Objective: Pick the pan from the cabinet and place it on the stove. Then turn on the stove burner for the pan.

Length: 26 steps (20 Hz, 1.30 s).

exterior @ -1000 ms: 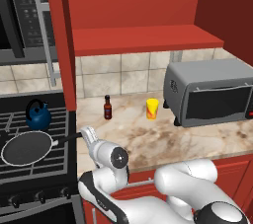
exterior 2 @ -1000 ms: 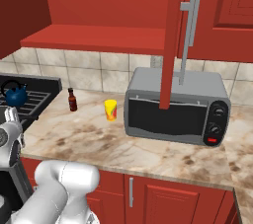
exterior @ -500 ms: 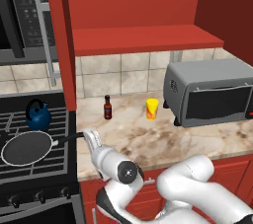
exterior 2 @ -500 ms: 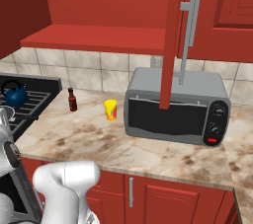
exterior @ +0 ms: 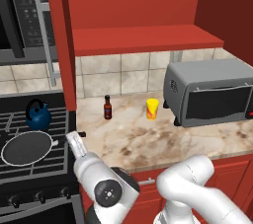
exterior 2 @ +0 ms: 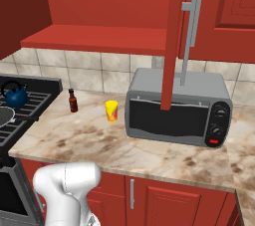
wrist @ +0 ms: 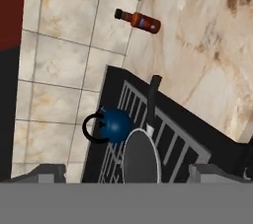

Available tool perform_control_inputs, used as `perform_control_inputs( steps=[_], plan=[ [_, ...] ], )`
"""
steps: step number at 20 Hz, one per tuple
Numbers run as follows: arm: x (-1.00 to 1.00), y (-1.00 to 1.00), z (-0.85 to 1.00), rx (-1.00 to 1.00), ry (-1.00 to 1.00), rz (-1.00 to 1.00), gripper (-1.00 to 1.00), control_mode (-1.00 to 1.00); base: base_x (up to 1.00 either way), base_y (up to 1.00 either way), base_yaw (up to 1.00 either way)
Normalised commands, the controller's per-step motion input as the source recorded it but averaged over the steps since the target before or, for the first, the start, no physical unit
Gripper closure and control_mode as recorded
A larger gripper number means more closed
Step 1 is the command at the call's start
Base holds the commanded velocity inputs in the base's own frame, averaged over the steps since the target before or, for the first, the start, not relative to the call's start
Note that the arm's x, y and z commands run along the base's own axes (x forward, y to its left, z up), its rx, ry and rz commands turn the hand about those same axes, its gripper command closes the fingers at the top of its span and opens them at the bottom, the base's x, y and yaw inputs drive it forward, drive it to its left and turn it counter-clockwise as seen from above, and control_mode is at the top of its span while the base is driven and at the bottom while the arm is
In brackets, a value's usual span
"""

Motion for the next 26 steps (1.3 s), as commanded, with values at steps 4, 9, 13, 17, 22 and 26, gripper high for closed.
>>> perform_control_inputs(
  steps=[4,9,13,17,22,26],
  plan=[
    [-0.40,0.00,-0.15,-0.10,0.00,-0.06,-1.00,-1.00,0.00,0.00,0.00],
    [-0.05,0.03,-0.33,-0.18,0.01,-0.02,-1.00,-1.00,0.00,0.00,0.00],
    [0.00,0.16,-0.41,-0.21,0.01,0.00,-1.00,-1.00,0.00,0.00,0.00],
    [0.00,0.22,-0.56,-0.25,0.00,0.00,-1.00,-1.00,0.00,0.00,0.00],
    [-0.04,0.07,-0.61,-0.26,0.00,0.00,-1.00,-1.00,0.00,0.00,0.00],
    [-0.01,0.08,-0.55,-0.30,0.00,0.00,-1.00,-1.00,0.00,0.00,0.00]
  ],
)
